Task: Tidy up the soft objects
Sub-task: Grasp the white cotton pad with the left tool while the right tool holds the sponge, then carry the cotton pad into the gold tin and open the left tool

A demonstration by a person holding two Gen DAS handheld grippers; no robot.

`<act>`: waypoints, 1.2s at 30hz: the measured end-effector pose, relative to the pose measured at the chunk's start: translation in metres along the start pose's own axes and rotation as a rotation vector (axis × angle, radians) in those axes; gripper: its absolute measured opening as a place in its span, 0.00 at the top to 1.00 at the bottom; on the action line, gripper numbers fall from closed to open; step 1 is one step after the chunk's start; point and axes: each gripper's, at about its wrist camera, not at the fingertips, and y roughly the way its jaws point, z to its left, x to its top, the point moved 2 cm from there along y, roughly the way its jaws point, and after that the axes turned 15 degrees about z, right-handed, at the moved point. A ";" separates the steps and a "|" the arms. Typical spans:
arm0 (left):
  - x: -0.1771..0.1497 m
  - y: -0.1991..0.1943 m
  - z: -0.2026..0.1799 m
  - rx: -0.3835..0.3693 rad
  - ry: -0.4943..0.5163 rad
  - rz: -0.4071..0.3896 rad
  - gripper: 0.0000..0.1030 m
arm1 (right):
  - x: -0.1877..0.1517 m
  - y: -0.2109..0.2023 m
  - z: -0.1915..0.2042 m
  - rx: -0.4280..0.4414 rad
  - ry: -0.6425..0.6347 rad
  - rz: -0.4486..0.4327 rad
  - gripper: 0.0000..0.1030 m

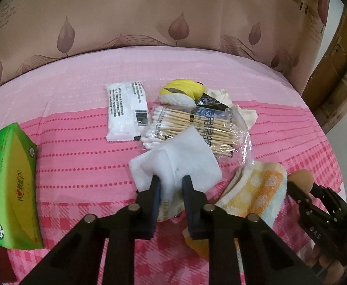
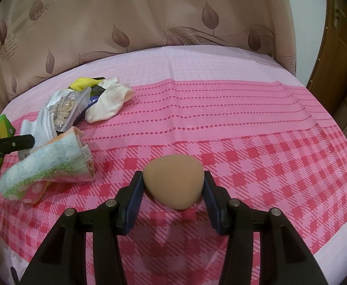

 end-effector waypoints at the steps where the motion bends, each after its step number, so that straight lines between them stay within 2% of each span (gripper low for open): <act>1: -0.001 -0.002 0.000 0.004 0.001 -0.001 0.85 | 0.000 0.000 0.000 0.000 0.000 0.000 0.56; 2: -0.003 -0.003 0.001 0.005 0.002 -0.002 0.85 | 0.000 0.000 0.000 -0.001 -0.001 0.000 0.56; 3: -0.005 -0.005 0.002 0.007 0.003 -0.004 0.94 | 0.000 0.001 0.000 -0.001 -0.001 0.000 0.56; 4: -0.007 -0.007 0.002 0.012 0.004 -0.005 0.95 | 0.000 0.001 0.000 -0.001 0.000 0.000 0.56; 9: -0.008 -0.014 0.002 0.001 0.007 -0.019 0.95 | 0.000 0.001 0.001 -0.004 -0.001 0.001 0.56; 22: -0.014 -0.041 0.009 0.031 0.003 -0.046 0.95 | 0.000 0.001 0.001 -0.009 0.001 0.002 0.56; 36: -0.028 -0.092 0.069 0.109 -0.096 -0.097 0.95 | 0.000 0.002 0.002 -0.019 0.002 0.004 0.56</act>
